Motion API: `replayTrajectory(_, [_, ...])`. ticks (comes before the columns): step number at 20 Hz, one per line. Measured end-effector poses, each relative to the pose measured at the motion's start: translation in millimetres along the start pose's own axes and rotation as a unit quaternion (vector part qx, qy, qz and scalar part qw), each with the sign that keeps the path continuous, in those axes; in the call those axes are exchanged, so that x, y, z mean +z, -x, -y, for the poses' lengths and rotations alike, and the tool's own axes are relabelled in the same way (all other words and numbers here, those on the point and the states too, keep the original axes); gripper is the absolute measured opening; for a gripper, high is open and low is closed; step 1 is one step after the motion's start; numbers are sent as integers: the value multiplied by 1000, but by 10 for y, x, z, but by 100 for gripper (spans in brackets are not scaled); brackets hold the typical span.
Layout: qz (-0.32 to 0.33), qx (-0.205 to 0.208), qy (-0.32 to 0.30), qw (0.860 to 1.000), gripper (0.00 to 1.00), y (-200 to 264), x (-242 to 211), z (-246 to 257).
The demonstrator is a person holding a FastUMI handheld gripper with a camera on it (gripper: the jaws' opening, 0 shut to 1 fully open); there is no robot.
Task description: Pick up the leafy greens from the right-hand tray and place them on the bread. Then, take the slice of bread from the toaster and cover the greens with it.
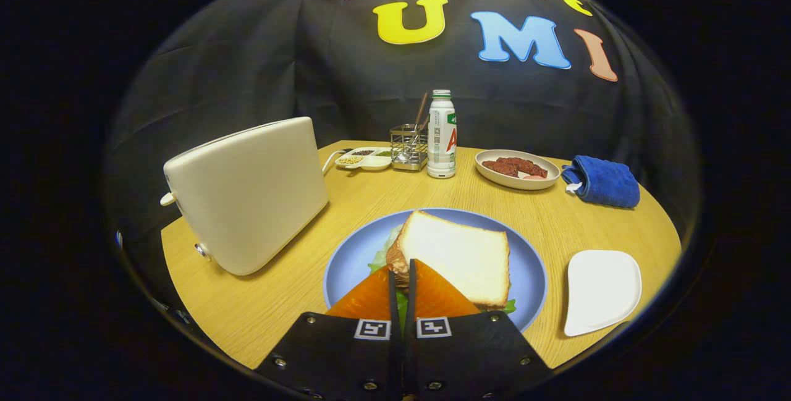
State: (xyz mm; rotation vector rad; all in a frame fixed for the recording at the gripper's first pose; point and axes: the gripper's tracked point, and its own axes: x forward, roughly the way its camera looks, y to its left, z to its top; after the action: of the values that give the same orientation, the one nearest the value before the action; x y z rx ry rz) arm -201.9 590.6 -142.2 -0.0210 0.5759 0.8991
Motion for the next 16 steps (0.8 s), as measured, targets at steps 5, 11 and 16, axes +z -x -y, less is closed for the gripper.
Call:
replayTrajectory(5, [-8, 17, -20, 1000, 2, -5, -6, -14])
replayTrajectory(11, [11, -2, 8, 1000, 5, 3, 1, -20])
replayTrajectory(16, [19, 25, 16, 999, 24, 54, 22, -162])
